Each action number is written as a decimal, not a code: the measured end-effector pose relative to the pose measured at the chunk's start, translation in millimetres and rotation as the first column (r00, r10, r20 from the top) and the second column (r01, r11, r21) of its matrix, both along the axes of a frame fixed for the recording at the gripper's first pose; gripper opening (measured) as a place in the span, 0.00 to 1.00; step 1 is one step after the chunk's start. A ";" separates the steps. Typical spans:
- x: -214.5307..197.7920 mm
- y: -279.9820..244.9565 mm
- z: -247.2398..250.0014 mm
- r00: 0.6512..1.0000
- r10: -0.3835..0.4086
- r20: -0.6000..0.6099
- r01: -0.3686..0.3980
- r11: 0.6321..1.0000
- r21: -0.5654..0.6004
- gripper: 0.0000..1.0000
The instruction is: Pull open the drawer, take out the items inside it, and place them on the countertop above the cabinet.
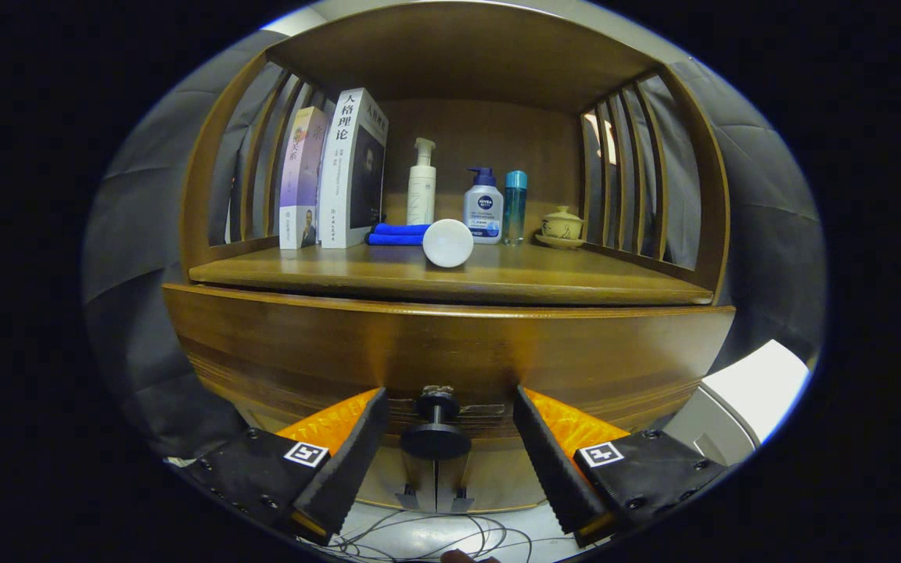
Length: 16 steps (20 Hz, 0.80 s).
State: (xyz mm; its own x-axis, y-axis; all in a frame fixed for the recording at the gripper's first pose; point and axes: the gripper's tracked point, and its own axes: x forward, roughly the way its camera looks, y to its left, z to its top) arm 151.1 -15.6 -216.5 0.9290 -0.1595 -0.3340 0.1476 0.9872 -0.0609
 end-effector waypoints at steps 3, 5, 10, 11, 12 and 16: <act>14.1 -2.2 -0.6 1.000 -0.007 -0.008 0.007 1.000 0.011 1.00; 12.5 -1.2 -1.6 1.000 -0.009 0.000 0.009 1.000 0.003 1.00; 8.3 -4.1 1.4 1.000 0.014 -0.009 -0.014 1.000 -0.003 0.98; 4.4 -8.2 8.3 1.000 0.006 0.002 -0.006 1.000 0.003 0.98; -1.3 -9.9 18.1 1.000 0.004 0.022 -0.005 1.000 0.012 0.98; -23.4 -6.8 78.8 0.991 0.030 0.131 -0.036 0.998 0.043 0.98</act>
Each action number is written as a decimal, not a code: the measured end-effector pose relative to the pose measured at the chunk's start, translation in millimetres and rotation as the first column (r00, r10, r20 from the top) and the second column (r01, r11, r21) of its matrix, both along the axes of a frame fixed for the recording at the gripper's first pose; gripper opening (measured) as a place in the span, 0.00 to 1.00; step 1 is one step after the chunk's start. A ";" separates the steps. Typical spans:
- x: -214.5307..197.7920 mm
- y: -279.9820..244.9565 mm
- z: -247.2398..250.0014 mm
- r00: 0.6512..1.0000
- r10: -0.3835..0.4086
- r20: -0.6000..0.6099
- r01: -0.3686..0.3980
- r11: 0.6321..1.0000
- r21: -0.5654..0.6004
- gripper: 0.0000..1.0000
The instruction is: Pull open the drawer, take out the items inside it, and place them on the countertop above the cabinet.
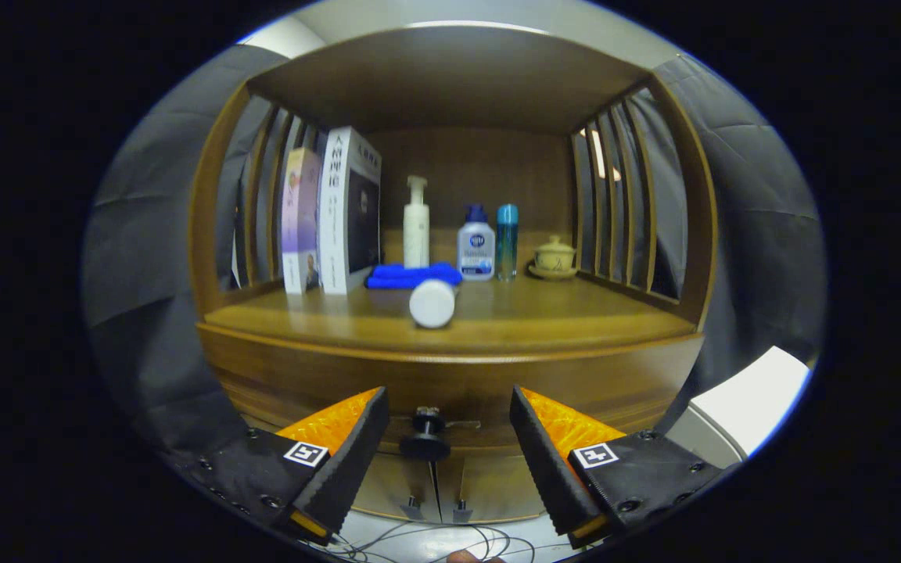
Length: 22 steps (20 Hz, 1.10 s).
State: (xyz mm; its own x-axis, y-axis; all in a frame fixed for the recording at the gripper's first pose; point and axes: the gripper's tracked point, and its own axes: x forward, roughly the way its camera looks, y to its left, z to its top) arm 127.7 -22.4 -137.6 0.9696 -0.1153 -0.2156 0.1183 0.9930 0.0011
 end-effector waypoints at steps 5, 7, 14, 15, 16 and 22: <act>-58.8 -3.5 99.8 0.988 0.017 0.154 -0.019 1.000 0.011 0.98; -82.9 -4.3 127.2 0.977 0.009 0.212 -0.016 0.999 0.033 0.98; -137.9 -3.9 190.2 0.948 -0.011 0.317 0.005 1.000 0.021 0.97; -141.0 -4.1 201.8 0.940 -0.022 0.340 0.013 1.000 0.027 0.97; -143.6 -2.8 213.7 0.931 -0.031 0.363 0.020 0.999 0.035 0.97; -171.2 1.4 230.4 0.921 -0.033 0.389 0.015 0.999 0.050 0.97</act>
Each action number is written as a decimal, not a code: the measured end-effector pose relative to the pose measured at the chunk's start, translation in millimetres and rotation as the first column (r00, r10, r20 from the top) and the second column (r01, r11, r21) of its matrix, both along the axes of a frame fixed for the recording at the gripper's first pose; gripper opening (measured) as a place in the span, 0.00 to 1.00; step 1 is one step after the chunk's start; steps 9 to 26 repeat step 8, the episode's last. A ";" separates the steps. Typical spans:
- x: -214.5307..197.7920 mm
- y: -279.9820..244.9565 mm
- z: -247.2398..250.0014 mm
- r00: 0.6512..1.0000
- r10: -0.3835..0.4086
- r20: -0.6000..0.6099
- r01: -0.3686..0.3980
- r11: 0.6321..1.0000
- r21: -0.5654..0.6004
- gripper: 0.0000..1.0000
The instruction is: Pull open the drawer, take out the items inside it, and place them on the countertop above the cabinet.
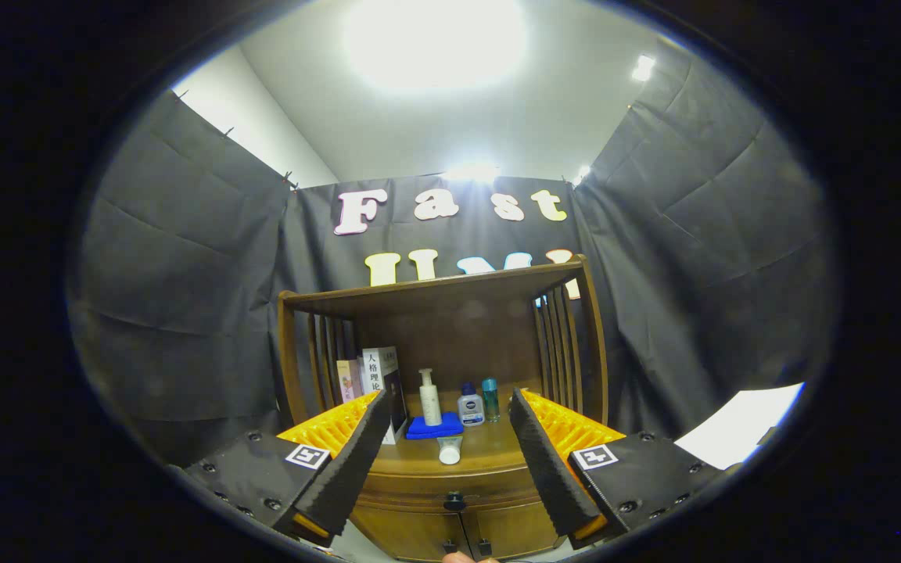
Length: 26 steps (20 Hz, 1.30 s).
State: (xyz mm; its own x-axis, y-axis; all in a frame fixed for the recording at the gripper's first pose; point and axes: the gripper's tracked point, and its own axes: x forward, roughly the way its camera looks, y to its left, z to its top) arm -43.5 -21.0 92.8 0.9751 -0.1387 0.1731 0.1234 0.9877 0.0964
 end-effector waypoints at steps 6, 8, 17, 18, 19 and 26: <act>4.6 -7.2 -12.5 1.000 -0.007 -0.024 0.007 1.000 -0.011 0.96; 5.7 -12.1 -14.6 0.999 -0.018 -0.027 0.018 1.000 -0.003 0.96; 5.7 -12.1 -14.6 0.999 -0.018 -0.027 0.018 1.000 -0.003 0.96; 5.7 -12.1 -14.6 0.999 -0.018 -0.027 0.018 1.000 -0.003 0.96; 5.7 -12.1 -14.6 0.999 -0.018 -0.027 0.018 1.000 -0.003 0.96; 5.7 -12.1 -14.6 0.999 -0.018 -0.027 0.018 1.000 -0.003 0.96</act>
